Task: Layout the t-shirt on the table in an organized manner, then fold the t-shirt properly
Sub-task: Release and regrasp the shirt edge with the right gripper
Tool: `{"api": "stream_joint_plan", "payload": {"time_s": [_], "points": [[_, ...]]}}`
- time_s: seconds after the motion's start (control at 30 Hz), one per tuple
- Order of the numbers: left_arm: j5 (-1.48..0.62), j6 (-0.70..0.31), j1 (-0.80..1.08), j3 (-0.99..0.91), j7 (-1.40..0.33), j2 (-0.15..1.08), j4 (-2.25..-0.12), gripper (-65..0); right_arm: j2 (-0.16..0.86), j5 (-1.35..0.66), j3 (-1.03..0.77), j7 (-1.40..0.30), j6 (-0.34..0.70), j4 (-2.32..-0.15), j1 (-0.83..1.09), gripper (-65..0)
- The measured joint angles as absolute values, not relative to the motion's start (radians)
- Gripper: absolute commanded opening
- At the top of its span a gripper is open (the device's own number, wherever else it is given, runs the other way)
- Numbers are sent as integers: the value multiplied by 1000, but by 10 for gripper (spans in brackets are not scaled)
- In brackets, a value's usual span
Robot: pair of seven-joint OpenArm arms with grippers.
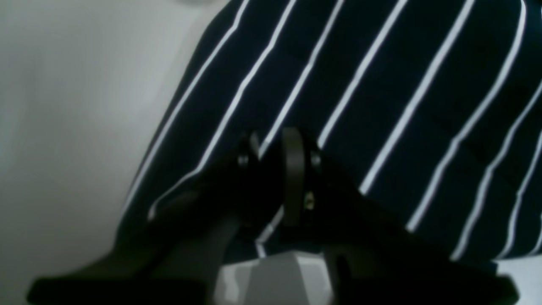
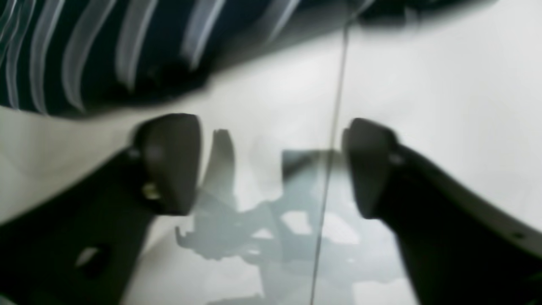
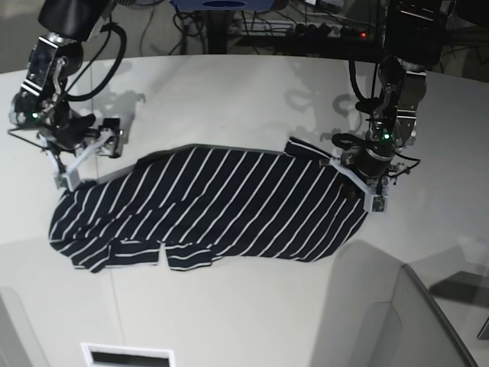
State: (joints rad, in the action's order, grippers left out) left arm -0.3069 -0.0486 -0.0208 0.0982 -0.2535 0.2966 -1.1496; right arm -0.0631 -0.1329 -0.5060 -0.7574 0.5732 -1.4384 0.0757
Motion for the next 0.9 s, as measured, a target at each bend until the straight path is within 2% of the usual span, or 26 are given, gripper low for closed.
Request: {"api": "stream_joint_plan", "payload": {"time_s": [0.07,0.3,0.47,0.5,0.6,0.77,0.9], "points": [[-307,-49,-33,99,-253,296,-1147,-546,-57,-144,-506,-749,577,-1418,74,-279],[-306,-49,-27,100,-252,297,-1148,-546,-57,-179,-487,-680,591,-1211,-11,-273],[-307,-50,-30,98,-250,297,-1148,-546,-55,-188,-485,-657,599,-1171,-36,-183],[-307,-50,-28,94,-251,298,-1148,-546,-56,-188,-484,-656,598,-1165,-42,-183],[-306,-49,-16,90,-251,303,-1148,-546,-55,-186,-484,-657,595,-1149,-61,-200],[-307,-49,-12,90,-251,302,-1148,-546,-56,-184,-484,-646,591,-1145,-60,-263],[-306,-49,-12,90,-251,303,-1148,-546,-55,-185,-461,-636,587,-1129,-60,-272]]}}
